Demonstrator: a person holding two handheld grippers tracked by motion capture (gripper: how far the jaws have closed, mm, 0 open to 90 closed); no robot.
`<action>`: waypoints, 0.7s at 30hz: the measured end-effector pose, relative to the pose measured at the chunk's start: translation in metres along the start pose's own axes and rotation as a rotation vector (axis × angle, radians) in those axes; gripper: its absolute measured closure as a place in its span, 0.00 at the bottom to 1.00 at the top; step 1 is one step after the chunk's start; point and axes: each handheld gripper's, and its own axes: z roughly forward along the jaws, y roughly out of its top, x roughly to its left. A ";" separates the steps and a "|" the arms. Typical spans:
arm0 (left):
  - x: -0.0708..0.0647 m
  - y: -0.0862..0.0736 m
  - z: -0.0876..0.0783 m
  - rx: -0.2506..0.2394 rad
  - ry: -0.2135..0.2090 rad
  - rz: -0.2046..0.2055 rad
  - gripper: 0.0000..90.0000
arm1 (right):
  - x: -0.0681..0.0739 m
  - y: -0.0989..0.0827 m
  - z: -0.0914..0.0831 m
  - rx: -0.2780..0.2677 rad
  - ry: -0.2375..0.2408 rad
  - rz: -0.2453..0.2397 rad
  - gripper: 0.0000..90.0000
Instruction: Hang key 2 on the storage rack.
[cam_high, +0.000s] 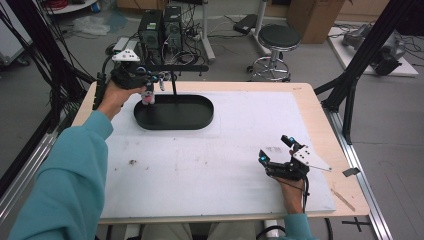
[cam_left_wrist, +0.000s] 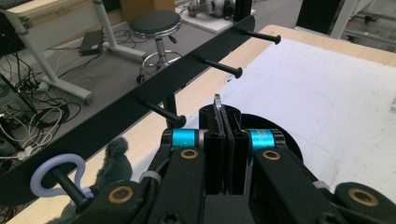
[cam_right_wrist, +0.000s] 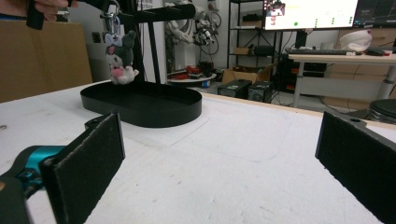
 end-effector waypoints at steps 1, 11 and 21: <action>0.001 0.000 0.001 0.000 -0.001 -0.005 0.98 | 0.000 -0.001 0.000 0.005 0.000 -0.002 0.01; 0.007 -0.002 0.004 0.013 0.017 -0.021 0.98 | 0.000 -0.006 0.000 -0.006 -0.001 -0.004 0.01; 0.011 -0.004 0.004 0.016 0.030 -0.027 0.98 | -0.001 -0.009 0.000 -0.007 0.004 0.017 0.01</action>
